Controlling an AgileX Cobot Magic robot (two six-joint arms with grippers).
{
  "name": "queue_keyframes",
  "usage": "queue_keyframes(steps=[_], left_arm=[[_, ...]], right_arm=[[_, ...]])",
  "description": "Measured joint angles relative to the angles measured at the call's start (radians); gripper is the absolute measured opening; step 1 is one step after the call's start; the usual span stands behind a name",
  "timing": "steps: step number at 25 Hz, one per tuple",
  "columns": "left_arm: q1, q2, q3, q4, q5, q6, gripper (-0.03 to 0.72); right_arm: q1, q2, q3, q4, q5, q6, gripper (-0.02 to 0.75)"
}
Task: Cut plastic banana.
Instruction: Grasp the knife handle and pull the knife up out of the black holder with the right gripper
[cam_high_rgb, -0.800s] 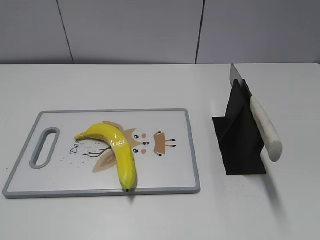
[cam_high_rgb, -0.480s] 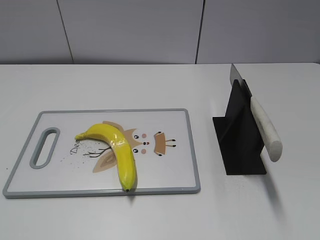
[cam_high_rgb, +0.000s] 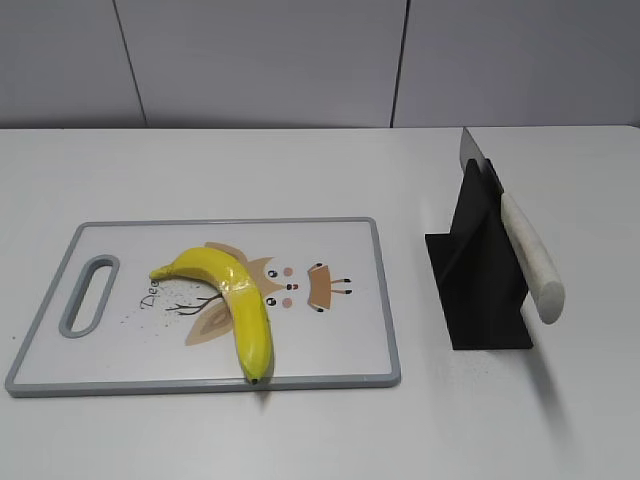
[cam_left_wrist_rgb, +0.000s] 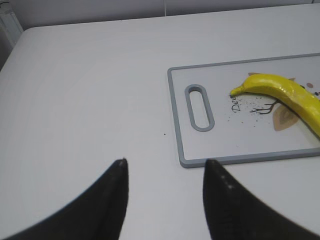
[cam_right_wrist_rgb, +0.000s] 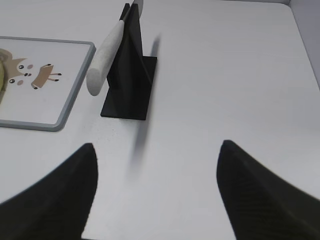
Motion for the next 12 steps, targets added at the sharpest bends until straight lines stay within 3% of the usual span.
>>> queue_keyframes(steps=[12], left_arm=[[0.000, 0.000, 0.000, 0.000, 0.000, 0.000, 0.473]], right_arm=[[0.000, 0.000, 0.002, 0.000, -0.017, 0.000, 0.588]])
